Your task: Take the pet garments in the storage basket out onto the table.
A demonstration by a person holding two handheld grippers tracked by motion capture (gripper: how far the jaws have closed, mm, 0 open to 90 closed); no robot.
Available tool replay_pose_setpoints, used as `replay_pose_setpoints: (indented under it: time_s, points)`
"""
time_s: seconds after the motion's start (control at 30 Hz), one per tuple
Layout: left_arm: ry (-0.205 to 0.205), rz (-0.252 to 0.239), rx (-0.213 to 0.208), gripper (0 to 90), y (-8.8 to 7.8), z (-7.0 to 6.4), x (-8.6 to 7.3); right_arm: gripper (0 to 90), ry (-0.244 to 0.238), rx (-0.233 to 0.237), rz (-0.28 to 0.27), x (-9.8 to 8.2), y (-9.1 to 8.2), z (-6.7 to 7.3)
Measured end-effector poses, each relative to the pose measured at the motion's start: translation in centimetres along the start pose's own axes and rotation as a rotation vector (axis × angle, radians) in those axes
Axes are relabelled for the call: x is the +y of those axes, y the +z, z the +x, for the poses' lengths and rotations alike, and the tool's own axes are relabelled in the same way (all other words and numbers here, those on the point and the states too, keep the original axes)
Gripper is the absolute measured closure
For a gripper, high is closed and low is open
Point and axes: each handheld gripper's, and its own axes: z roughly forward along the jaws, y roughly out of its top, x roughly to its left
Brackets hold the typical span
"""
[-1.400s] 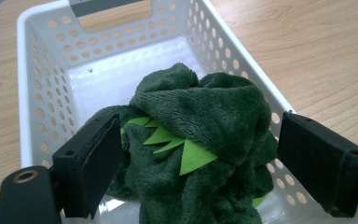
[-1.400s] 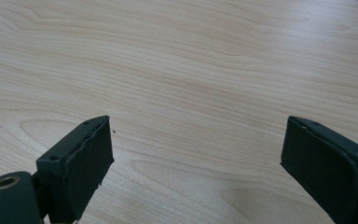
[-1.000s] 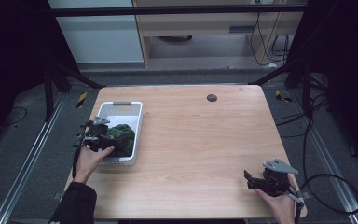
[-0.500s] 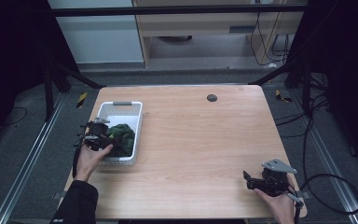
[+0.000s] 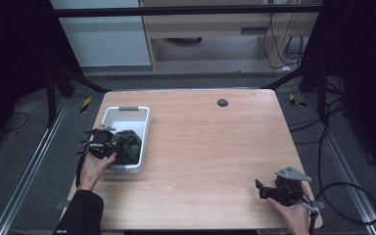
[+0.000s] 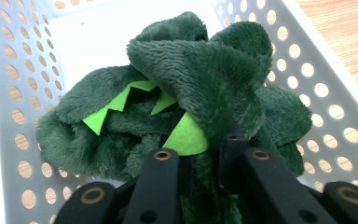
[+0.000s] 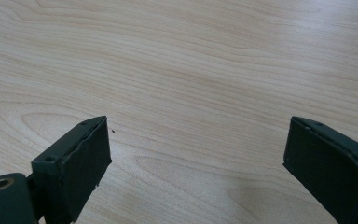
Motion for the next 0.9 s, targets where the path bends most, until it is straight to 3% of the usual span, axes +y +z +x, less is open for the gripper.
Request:
replay_pose_setpoints:
  time_s: [0.27, 0.6, 0.9]
  points:
    - [0.010, -0.044, -0.006, 84.1, -1.5, 0.0, 0.1, 7.2, -0.005, -0.005, -0.002, 0.0, -0.1, -0.2]
    - [0.040, -0.122, -0.032, 84.2, -4.8, -0.6, 1.1, 7.2, -0.003, -0.003, -0.001, 0.0, 0.0, -0.2]
    - [0.042, -0.178, -0.039, 84.3, -7.0, -0.6, 1.8, 7.2, 0.000, -0.004, 0.001, 0.0, 0.0, -0.2]
